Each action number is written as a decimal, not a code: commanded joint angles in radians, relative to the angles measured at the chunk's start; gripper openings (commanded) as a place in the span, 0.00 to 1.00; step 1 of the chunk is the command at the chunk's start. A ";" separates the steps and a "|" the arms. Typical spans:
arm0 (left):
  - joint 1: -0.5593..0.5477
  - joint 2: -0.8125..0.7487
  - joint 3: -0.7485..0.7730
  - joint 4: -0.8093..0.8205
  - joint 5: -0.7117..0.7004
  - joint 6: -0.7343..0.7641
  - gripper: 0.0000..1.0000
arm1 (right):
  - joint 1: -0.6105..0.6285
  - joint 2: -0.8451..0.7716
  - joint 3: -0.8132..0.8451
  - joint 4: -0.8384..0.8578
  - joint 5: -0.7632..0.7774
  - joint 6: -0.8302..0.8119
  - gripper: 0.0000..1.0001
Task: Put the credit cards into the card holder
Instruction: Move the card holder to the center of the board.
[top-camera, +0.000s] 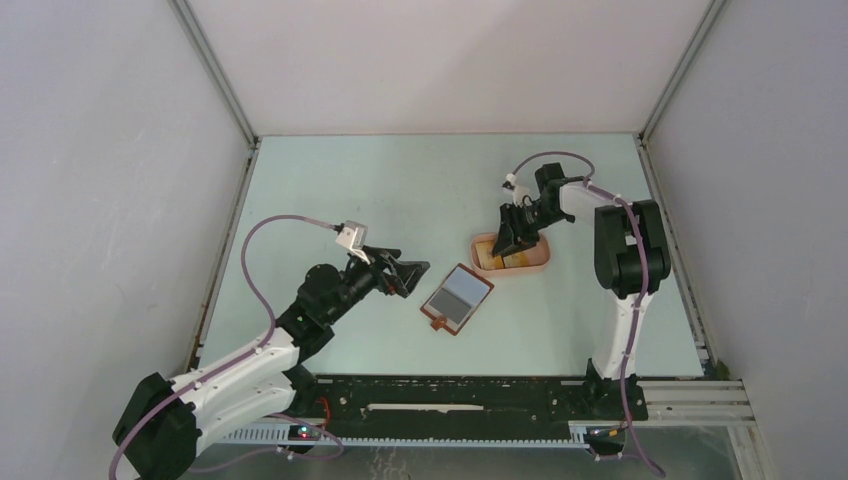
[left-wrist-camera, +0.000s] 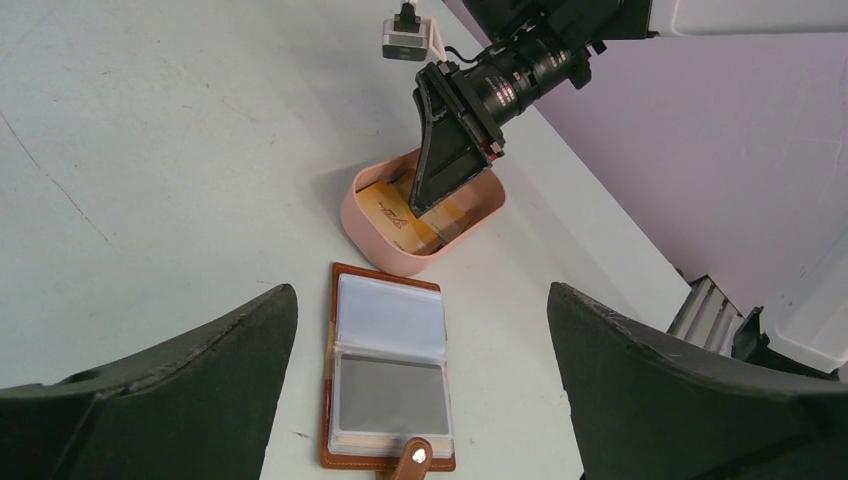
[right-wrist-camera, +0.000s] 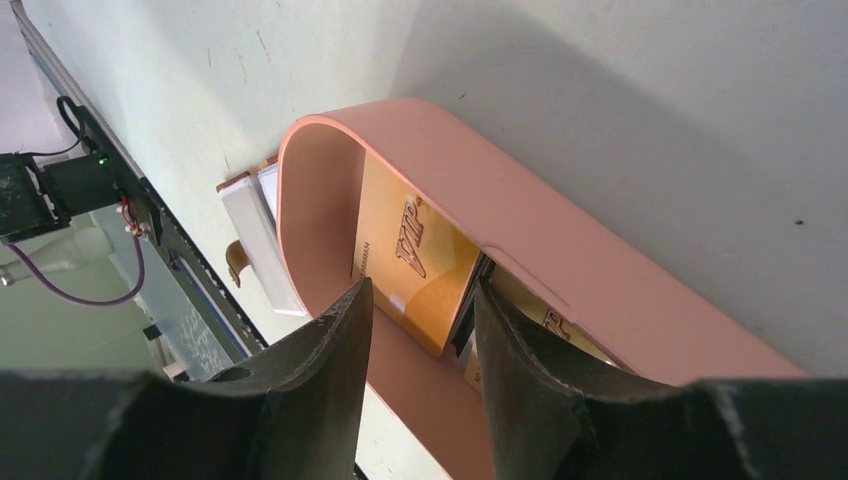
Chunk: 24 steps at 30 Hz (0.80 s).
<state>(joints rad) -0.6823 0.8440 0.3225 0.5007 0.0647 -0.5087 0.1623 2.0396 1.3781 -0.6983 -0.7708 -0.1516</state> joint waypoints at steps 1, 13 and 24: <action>0.007 -0.003 -0.005 0.041 0.015 -0.010 0.99 | 0.013 0.023 0.030 0.002 -0.047 0.004 0.50; 0.007 0.000 -0.001 0.041 0.015 -0.013 0.99 | 0.023 0.014 0.032 -0.003 -0.215 0.016 0.45; 0.007 0.022 0.007 0.050 0.024 -0.020 0.99 | 0.039 0.046 0.038 0.001 -0.294 0.051 0.42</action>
<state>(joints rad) -0.6819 0.8570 0.3225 0.5083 0.0681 -0.5171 0.1768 2.0586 1.3834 -0.6964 -0.9985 -0.1307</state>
